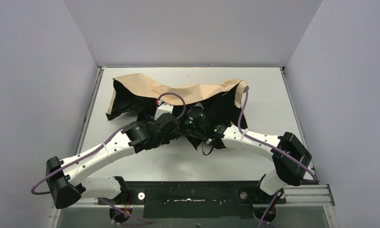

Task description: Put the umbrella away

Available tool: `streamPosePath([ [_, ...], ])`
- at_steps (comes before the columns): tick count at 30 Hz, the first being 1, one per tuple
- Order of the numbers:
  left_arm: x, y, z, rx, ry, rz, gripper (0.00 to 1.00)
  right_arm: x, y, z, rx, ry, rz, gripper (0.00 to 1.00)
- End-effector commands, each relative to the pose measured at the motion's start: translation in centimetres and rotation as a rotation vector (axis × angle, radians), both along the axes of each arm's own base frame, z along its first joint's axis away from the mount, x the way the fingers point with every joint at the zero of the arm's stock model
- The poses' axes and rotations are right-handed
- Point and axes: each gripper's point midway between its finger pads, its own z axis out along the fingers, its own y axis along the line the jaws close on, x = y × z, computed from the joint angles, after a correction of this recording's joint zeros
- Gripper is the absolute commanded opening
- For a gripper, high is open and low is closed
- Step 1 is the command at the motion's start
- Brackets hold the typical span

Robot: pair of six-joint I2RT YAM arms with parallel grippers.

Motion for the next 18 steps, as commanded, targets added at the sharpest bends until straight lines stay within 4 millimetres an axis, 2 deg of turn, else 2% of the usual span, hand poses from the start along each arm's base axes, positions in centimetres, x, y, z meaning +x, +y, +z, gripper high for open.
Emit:
streamPosePath([
  [1,5.2,-3.5,3.1,-0.145,-0.19,0.027,0.0,0.2,-0.7,-3.5,-0.093,-0.029,0.082,0.0],
  [3,6.1,-3.8,2.4,-0.144,-0.184,0.031,0.0,1.0,-1.3,-4.5,-0.102,-0.022,0.071,0.03],
  [5,6.9,-3.8,1.6,-0.142,-0.169,0.041,0.0,1.7,-2.2,-5.1,-0.122,-0.03,0.055,0.1],
  [9,8.1,-3.6,-0.2,-0.135,-0.147,0.051,0.0,2.8,-4.3,-5.4,-0.149,-0.052,0.009,0.29],
  [11,8.5,-3.5,-1.2,-0.136,-0.132,0.054,0.0,3.3,-5.5,-5.3,-0.173,-0.067,-0.018,0.45],
  [13,8.9,-3.6,-2.2,-0.15,-0.113,0.052,0.0,3.4,-6.8,-5.2,-0.208,-0.08,-0.045,0.55],
  [18,10.0,-4.1,-4.0,-0.189,-0.105,0.04,0.0,3.1,-10.1,-5.6,-0.28,-0.122,-0.109,0.64],
])
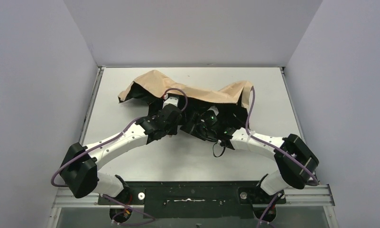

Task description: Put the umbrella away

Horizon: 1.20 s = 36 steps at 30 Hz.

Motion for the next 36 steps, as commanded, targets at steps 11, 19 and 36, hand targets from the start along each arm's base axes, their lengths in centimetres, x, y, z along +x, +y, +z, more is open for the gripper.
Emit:
streamPosePath([
  [11,5.2,-1.7,-2.1,-0.116,-0.056,0.022,0.11,-3.3,-12.6,0.1,-0.293,-0.182,-0.148,0.79],
  [19,4.0,-1.7,-2.2,-0.124,-0.01,-0.027,0.63,-4.2,-17.6,2.8,-0.398,-0.282,-0.219,0.79],
  [36,-4.7,0.8,10.5,-0.16,-0.107,-0.204,0.67,2.0,-19.8,14.7,-0.683,-0.403,-0.072,0.69],
])
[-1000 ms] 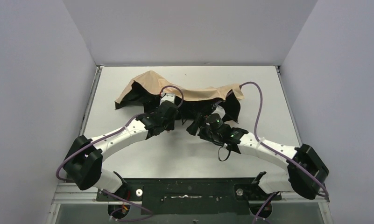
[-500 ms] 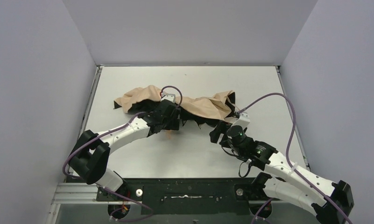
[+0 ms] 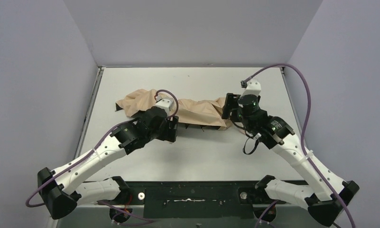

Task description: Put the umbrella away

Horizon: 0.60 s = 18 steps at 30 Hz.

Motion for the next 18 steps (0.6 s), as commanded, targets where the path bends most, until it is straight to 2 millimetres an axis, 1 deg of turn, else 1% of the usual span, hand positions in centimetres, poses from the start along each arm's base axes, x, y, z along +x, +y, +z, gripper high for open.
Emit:
streamPosePath([
  [1,0.9,1.0,6.7,-0.038,-0.121,-0.013,0.67,2.3,-0.9,0.2,-0.112,0.062,0.041,0.68],
  [3,2.4,1.7,9.7,-0.05,-0.183,0.008,0.66,3.6,-1.4,0.0,-0.128,0.092,0.032,0.65],
  [5,4.3,3.0,12.0,-0.044,-0.233,0.052,0.67,5.0,-2.4,-0.6,-0.151,0.135,0.006,0.62],
  [6,5.5,3.9,12.8,-0.032,-0.253,0.091,0.66,5.7,-3.0,-0.9,-0.166,0.15,-0.013,0.6],
  [7,6.8,5.3,13.4,-0.02,-0.265,0.146,0.66,6.4,-3.8,-1.1,-0.181,0.16,-0.037,0.6],
  [8,7.9,6.3,13.5,-0.01,-0.262,0.186,0.66,7.1,-4.5,-1.4,-0.193,0.168,-0.066,0.59],
  [10,10.0,8.5,12.9,0.008,-0.232,0.269,0.66,8.6,-5.9,-2.2,-0.207,0.186,-0.117,0.59],
  [12,11.8,10.9,11.7,0.02,-0.181,0.355,0.66,10.0,-7.0,-3.0,-0.197,0.215,-0.15,0.59],
  [16,15.0,15.8,9.0,0.036,-0.095,0.515,0.64,12.8,-8.8,-4.2,-0.186,0.242,-0.21,0.56],
  [17,15.7,16.8,8.3,0.035,-0.074,0.548,0.63,13.5,-9.3,-4.5,-0.185,0.247,-0.225,0.55],
  [18,16.5,17.5,7.1,0.039,-0.043,0.572,0.63,14.3,-9.8,-4.6,-0.181,0.244,-0.241,0.54],
])
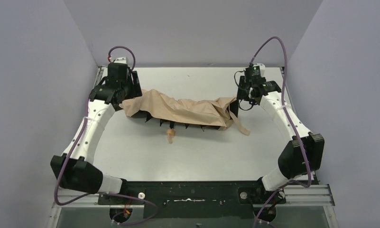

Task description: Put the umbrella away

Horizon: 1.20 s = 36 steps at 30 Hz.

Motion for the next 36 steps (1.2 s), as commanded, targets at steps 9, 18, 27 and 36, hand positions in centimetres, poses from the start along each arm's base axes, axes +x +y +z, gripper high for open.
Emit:
streamPosePath([
  [9,6.8,7.0,-9.0,0.018,0.234,0.192,0.59,6.9,-3.0,-3.4,-0.049,0.045,-0.062,0.48],
  [18,8.9,2.4,-17.2,0.017,0.413,0.036,0.51,5.0,0.4,-10.9,0.004,0.204,0.042,0.41],
  [27,8.8,-6.0,-21.9,-0.034,0.464,-0.163,0.5,2.6,9.2,-14.0,0.108,0.249,0.2,0.41],
  [36,7.3,-16.3,-22.1,-0.091,0.433,-0.421,0.49,0.9,17.1,-15.2,0.352,0.253,0.285,0.42],
])
